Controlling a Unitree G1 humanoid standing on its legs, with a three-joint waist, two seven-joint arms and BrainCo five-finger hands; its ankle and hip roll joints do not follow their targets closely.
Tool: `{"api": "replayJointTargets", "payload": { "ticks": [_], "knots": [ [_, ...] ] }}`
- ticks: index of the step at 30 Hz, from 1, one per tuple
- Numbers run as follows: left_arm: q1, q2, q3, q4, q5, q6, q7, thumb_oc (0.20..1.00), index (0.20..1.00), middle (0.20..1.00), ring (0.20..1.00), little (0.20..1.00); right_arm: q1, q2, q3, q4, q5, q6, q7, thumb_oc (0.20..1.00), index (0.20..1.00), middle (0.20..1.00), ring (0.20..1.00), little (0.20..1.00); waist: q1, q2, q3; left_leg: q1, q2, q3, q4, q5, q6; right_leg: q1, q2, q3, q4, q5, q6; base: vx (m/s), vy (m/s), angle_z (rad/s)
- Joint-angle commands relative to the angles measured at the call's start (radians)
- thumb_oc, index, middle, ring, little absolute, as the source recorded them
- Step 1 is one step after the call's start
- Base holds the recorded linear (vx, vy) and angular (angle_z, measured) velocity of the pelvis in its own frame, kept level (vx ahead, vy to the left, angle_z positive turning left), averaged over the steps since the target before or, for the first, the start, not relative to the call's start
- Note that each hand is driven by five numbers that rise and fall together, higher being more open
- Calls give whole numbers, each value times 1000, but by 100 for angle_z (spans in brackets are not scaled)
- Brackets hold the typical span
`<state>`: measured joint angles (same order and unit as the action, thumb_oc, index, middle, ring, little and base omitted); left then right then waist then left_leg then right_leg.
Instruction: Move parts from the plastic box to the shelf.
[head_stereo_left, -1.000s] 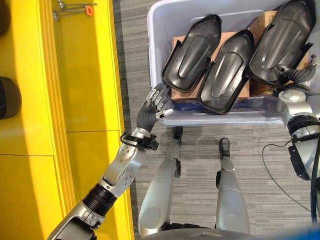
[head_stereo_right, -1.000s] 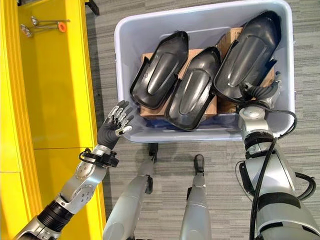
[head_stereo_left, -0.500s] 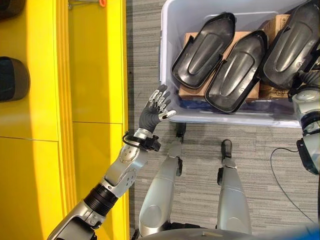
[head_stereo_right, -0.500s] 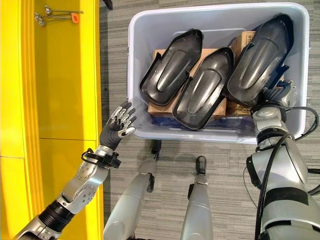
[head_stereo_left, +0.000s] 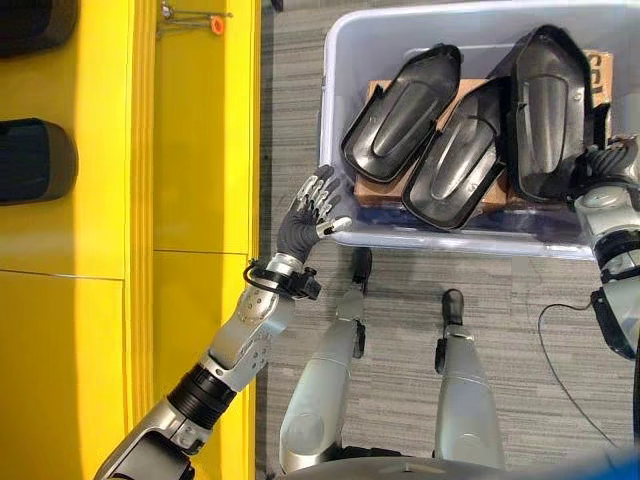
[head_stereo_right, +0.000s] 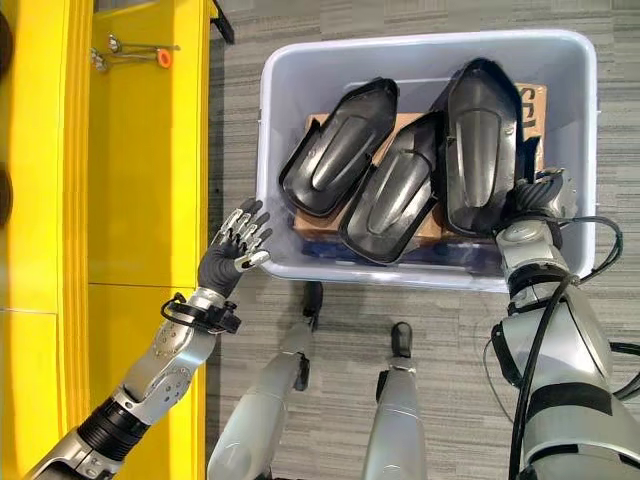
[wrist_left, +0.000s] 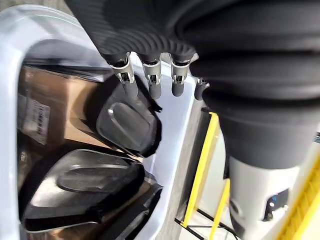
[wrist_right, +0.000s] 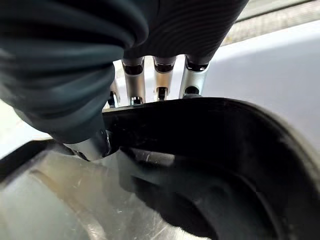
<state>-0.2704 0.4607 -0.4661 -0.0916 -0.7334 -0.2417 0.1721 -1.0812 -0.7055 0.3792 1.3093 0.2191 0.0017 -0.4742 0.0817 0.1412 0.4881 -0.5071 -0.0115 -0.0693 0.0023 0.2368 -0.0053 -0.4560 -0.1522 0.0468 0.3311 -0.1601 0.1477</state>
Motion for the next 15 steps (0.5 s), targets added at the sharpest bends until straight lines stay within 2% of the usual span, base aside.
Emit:
{"api": "replayJointTargets", "payload": {
  "ticks": [1,8,12,13,15],
  "knots": [
    [6,29,35,-60,-12,-50,-16,1000,1000,1000,1000,1000,55,64,31,-89,42,-61,22,200,200,200,200,200,4,-61,-35,66,59,14,91,-201,-28,99,-15,-29,-255,165,-38,0,0,0],
    [70,63,57,-69,-34,-33,-46,1000,1000,1000,1000,1000,105,56,3,-261,38,-88,2,200,200,200,200,200,-4,-92,-96,134,75,15,55,-193,-33,157,-17,-33,-290,175,-38,17,2,-5],
    [123,78,100,-73,-40,-21,-58,1000,1000,1000,1000,1000,191,53,-48,-485,44,-117,1,200,200,200,200,200,-18,-119,-139,184,86,18,33,-191,-35,195,-14,-30,-308,178,-36,32,-7,-3],
    [125,79,100,-74,-40,-20,-58,1000,1000,1000,1000,1000,196,53,-50,-490,43,-114,0,200,200,200,200,200,-18,-120,-139,187,86,18,32,-191,-35,196,-14,-30,-309,178,-36,40,-29,-3],
    [164,83,122,-74,-43,-10,-69,1000,1000,1000,1000,1000,300,63,-101,-648,41,-138,10,200,200,200,200,200,-28,-135,-167,217,93,20,24,-195,-35,223,-13,-31,-316,175,-36,56,-43,-4]
  ]
}}
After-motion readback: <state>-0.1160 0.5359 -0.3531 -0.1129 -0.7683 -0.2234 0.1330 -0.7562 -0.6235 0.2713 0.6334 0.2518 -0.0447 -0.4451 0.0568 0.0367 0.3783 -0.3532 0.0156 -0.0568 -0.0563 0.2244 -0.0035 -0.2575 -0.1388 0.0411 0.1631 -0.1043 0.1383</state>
